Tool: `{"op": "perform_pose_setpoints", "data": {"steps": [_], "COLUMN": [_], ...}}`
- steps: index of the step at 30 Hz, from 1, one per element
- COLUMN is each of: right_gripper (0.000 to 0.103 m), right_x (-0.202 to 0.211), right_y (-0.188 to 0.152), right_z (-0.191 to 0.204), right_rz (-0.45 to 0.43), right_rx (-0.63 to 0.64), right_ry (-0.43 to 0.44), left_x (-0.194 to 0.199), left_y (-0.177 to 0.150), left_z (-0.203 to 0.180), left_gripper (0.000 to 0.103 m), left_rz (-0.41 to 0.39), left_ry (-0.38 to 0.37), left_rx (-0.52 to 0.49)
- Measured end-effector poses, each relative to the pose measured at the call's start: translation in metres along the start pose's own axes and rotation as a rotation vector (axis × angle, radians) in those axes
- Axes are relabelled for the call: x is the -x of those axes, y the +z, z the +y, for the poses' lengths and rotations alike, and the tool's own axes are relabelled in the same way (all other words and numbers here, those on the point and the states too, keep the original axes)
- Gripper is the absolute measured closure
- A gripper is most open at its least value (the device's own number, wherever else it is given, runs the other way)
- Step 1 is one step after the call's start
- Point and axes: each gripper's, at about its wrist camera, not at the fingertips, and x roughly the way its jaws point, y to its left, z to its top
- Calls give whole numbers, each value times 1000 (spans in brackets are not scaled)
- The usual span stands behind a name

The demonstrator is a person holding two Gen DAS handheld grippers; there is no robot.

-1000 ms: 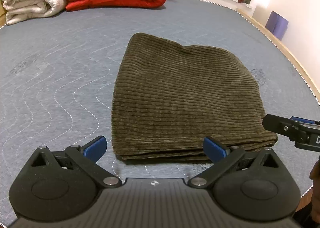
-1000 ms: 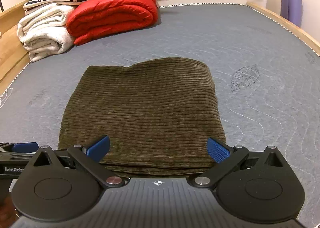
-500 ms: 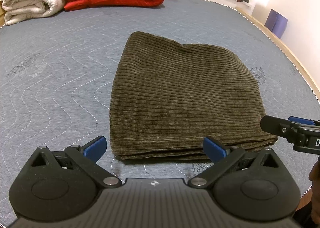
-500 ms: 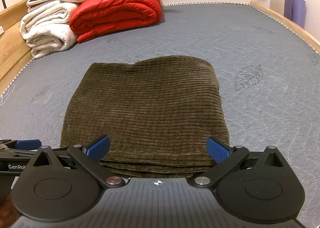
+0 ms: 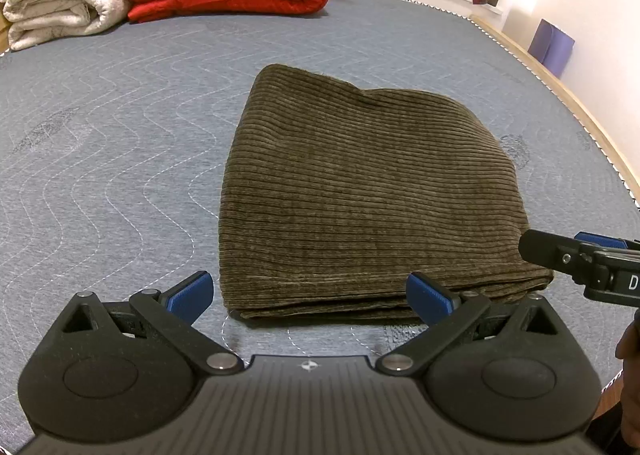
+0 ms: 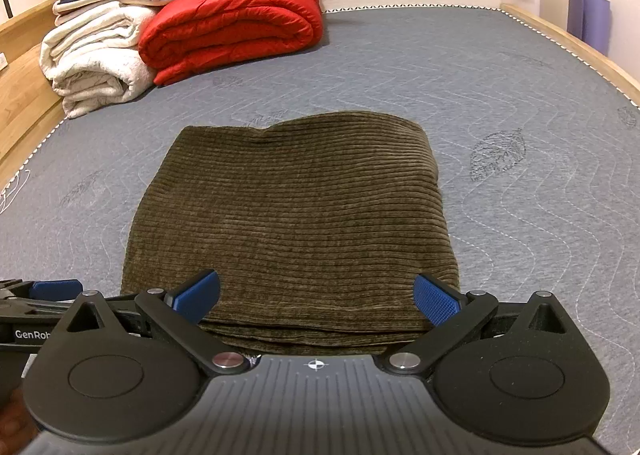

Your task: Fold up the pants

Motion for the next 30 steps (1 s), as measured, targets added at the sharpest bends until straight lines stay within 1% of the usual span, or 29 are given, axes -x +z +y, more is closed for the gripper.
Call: {"op": "perform_pose_setpoints", "data": {"steps": [30], "right_gripper": [1], "right_x": [0], "right_y": [0], "right_z": [2], "right_rz": [0], "right_rx": [-6], "right_ry": [0], "left_x": [1], "left_y": [0], "left_z": [2], "left_gripper": [0], "left_rz": [-10], "left_ry": [-15], "left_rx": [-14]}}
